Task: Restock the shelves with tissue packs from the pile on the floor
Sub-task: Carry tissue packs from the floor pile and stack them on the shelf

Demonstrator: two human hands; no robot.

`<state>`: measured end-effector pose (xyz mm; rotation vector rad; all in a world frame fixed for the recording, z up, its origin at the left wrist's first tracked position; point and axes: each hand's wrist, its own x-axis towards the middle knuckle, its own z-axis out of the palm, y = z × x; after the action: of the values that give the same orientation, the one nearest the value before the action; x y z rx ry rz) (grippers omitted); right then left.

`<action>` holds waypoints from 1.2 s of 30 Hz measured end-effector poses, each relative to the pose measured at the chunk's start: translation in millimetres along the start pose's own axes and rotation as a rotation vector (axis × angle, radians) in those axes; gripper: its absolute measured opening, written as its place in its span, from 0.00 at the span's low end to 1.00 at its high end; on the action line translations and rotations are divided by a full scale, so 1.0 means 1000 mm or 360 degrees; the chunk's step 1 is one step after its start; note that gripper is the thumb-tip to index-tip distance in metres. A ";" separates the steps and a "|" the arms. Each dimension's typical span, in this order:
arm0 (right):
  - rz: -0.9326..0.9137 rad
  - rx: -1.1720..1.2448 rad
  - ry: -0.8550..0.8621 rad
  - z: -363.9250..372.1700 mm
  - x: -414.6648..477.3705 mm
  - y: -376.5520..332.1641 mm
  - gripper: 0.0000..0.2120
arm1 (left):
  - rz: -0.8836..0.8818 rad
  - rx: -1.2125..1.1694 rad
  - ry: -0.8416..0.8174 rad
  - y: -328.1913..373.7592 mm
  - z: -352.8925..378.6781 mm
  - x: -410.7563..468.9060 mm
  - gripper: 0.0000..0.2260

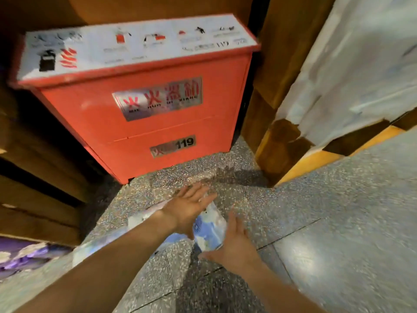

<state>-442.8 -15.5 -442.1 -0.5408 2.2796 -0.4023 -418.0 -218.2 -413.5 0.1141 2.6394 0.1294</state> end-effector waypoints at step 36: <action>-0.1001 -0.0105 0.0162 -0.492 -0.542 -0.301 0.41 | -0.0016 -0.0335 0.0569 0.144 -0.575 -0.506 0.52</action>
<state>-381.0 52.3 343.5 -1.3032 2.1816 -0.6683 -242.3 -169.1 344.3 0.0060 2.9588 0.4615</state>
